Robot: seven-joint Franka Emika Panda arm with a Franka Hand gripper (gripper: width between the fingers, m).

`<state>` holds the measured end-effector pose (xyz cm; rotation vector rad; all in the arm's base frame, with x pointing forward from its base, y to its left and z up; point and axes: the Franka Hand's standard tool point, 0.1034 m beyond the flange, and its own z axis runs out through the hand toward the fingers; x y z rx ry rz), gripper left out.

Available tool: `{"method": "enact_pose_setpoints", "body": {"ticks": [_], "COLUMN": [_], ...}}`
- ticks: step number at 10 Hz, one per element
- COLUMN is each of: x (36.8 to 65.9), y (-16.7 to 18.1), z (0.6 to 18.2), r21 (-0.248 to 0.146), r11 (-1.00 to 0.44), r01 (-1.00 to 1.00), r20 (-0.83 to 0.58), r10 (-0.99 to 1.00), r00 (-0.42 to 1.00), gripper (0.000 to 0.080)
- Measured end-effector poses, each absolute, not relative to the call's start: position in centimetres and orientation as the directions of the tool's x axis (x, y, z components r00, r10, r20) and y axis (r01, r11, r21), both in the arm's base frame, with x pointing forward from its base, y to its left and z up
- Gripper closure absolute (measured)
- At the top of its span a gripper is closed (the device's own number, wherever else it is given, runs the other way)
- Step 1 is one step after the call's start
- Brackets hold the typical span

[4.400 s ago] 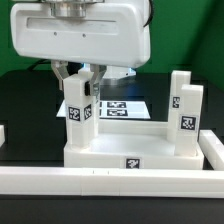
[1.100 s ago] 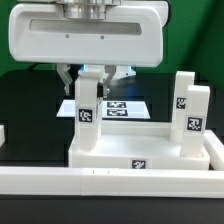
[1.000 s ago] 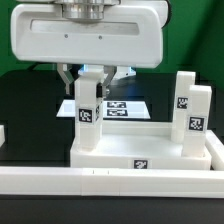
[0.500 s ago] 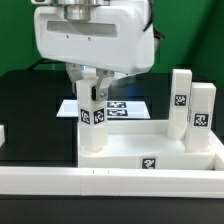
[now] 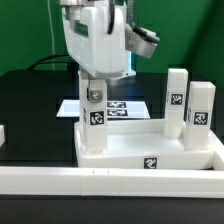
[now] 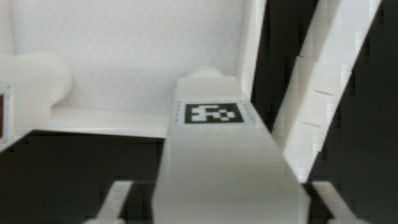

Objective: Assemble desk

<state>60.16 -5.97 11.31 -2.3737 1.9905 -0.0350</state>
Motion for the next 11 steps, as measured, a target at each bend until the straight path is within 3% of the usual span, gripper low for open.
{"method": "enact_pose_setpoints", "body": {"ticks": [1,2,3,4,5,6,11], "x": [60.18,60.18,60.18,60.18,60.18,60.21,60.33], "y": [-5.92,-5.92,-5.90,-5.90,-5.87,-5.73,-4.99], "z": [11.31,11.31,11.31,11.31,11.33,11.35,11.34], "r21": [-0.048,-0.048,-0.048,-0.049,-0.048,-0.048,-0.037], "r11": [-0.134,-0.165,-0.199,-0.246,-0.353,-0.464,-0.823], "r01": [-0.990,-0.985,-0.979,-0.968,-0.934,-0.884,-0.568], "r20": [-0.012,-0.011,-0.009,-0.007,0.001,0.006,0.031], "r10": [-0.991,-0.986,-0.980,-0.969,-0.936,-0.885,-0.569], "r00": [0.135,0.166,0.200,0.247,0.353,0.465,0.822], "gripper": [0.0509,0.0413,0.0413,0.0222,0.0222,0.0165,0.0151]}}
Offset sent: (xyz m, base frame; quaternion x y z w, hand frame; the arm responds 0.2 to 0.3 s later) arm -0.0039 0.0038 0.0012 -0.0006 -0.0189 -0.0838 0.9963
